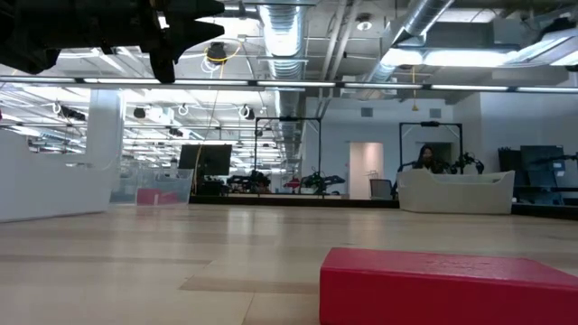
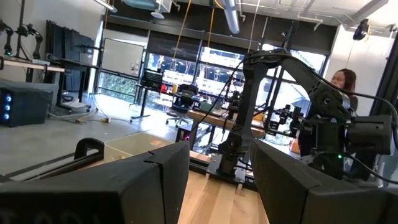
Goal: Sort & place blocks by color
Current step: Put the orange block into the white bin
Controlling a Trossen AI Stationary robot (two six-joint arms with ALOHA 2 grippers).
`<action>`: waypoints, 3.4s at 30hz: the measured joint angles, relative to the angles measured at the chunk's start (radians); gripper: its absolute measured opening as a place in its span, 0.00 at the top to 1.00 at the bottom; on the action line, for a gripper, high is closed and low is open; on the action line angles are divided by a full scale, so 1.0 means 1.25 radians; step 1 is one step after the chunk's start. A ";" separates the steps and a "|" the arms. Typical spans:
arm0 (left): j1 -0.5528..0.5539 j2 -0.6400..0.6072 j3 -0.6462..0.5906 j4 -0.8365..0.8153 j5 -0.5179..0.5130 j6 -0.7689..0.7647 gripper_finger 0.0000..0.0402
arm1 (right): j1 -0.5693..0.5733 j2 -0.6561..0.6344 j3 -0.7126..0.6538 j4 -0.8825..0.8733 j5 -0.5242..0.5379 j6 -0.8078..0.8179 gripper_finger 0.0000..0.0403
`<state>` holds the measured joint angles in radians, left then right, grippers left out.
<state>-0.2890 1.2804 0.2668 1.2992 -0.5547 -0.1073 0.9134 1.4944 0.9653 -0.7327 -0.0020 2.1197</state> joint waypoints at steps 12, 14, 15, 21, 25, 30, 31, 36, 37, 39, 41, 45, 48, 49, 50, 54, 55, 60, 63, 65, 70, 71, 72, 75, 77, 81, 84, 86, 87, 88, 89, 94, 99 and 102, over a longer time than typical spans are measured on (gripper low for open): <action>0.000 0.000 0.000 0.000 0.001 -0.010 0.61 | -0.050 -0.005 0.000 -0.059 0.007 -0.042 0.45; 0.000 0.000 0.000 0.000 0.001 -0.010 0.61 | -0.070 -0.005 0.000 -0.058 0.007 -0.083 0.45; 0.000 0.000 0.000 0.000 0.001 -0.010 0.61 | -0.081 -0.005 0.000 -0.058 0.008 -0.100 0.45; 0.000 0.000 0.000 0.000 0.001 -0.010 0.61 | -0.105 -0.001 0.000 -0.052 0.014 -0.120 0.45; 0.000 0.000 0.000 0.000 0.001 -0.010 0.61 | -0.080 -0.001 0.000 -0.046 0.073 -0.110 0.45; 0.000 0.000 0.000 0.000 0.001 -0.010 0.61 | -0.031 -0.001 -0.044 -0.010 0.101 0.009 0.45; 0.000 0.000 0.000 0.000 0.001 -0.010 0.61 | -0.022 -0.001 -0.055 0.004 0.103 0.030 0.45; 0.000 0.000 0.000 0.000 0.001 -0.010 0.61 | 0.001 -0.001 -0.099 0.052 0.115 0.079 0.45; 0.000 0.000 0.000 0.000 0.001 -0.009 0.61 | 0.004 -0.001 -0.105 0.053 0.121 0.088 0.45; 0.000 0.000 0.000 0.000 0.001 -0.009 0.61 | 0.007 -0.001 -0.110 0.053 0.136 0.093 0.45; 0.000 0.000 0.000 0.000 0.001 -0.010 0.61 | 0.008 -0.001 -0.112 0.053 0.137 0.093 0.45; 0.000 0.000 0.000 0.000 0.001 -0.014 0.61 | 0.008 -0.001 -0.112 0.068 0.142 0.092 0.45; 0.000 0.000 0.000 0.000 0.000 -0.014 0.61 | 0.008 -0.001 -0.112 0.084 0.150 0.087 0.45; 0.000 0.000 0.000 0.000 0.000 -0.007 0.61 | 0.008 -0.001 -0.112 0.083 0.150 0.087 0.45; 0.001 0.000 0.000 0.000 -0.003 -0.006 0.61 | 0.007 -0.001 -0.112 0.083 0.150 0.087 0.46; 0.001 0.000 0.000 0.000 -0.001 -0.008 0.61 | 0.007 -0.001 -0.112 0.092 0.150 0.087 0.49; 0.001 0.000 0.000 0.000 -0.001 -0.009 0.61 | 0.007 -0.001 -0.112 0.093 0.150 0.088 0.50; 0.001 0.000 0.000 0.000 -0.001 -0.009 0.61 | 0.007 -0.001 -0.112 0.092 0.150 0.087 0.53; 0.001 0.000 0.000 0.000 -0.001 -0.009 0.61 | 0.007 -0.001 -0.112 0.091 0.150 0.087 0.53; 0.001 0.000 0.000 0.000 -0.001 -0.009 0.61 | 0.007 -0.001 -0.112 0.091 0.150 0.085 0.52; 0.001 0.000 0.000 0.000 -0.001 -0.009 0.61 | 0.008 -0.001 -0.112 0.105 0.149 0.038 0.49; 0.001 0.000 0.000 0.000 -0.001 -0.008 0.61 | 0.010 -0.001 -0.112 0.110 0.149 0.036 0.48; 0.001 0.000 0.000 0.000 -0.001 -0.008 0.61 | 0.012 -0.001 -0.112 0.113 0.149 0.036 0.47; 0.001 0.000 0.000 0.000 -0.001 -0.009 0.61 | 0.013 -0.001 -0.112 0.116 0.140 0.028 0.43; 0.001 0.000 0.000 0.000 -0.001 -0.009 0.61 | 0.013 -0.001 -0.112 0.125 0.125 0.020 0.39; 0.001 0.000 0.000 0.000 -0.001 -0.009 0.61 | 0.017 -0.001 -0.112 0.146 0.123 0.021 0.32; 0.001 0.000 0.000 0.000 -0.001 -0.010 0.61 | 0.018 -0.001 -0.112 0.159 0.126 0.021 0.28; 0.001 0.000 0.000 0.000 -0.001 -0.010 0.61 | 0.018 -0.001 -0.112 0.160 0.126 0.022 0.26; 0.002 0.000 0.000 0.000 -0.001 -0.010 0.61 | 0.018 -0.001 -0.112 0.160 0.126 0.024 0.25; 0.001 0.000 0.000 0.000 -0.001 -0.010 0.61 | 0.017 -0.001 -0.112 0.157 0.127 0.031 0.24; 0.001 0.000 0.000 0.000 -0.001 -0.010 0.61 | 0.017 -0.001 -0.112 0.152 0.127 0.037 0.23; 0.002 0.000 0.000 0.000 -0.001 -0.010 0.61 | 0.017 0.066 -0.112 0.205 0.137 0.066 0.21; 0.002 0.000 0.000 -0.001 -0.004 -0.010 0.61 | 0.010 0.162 -0.079 0.263 0.104 0.067 0.21; 0.002 0.000 0.000 -0.004 -0.006 -0.010 0.61 | 0.010 0.180 -0.045 0.202 0.089 0.081 0.22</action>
<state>-0.2863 1.2800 0.2668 1.2946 -0.5622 -0.1200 0.9257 1.7196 0.9092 -0.4797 0.1094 2.2215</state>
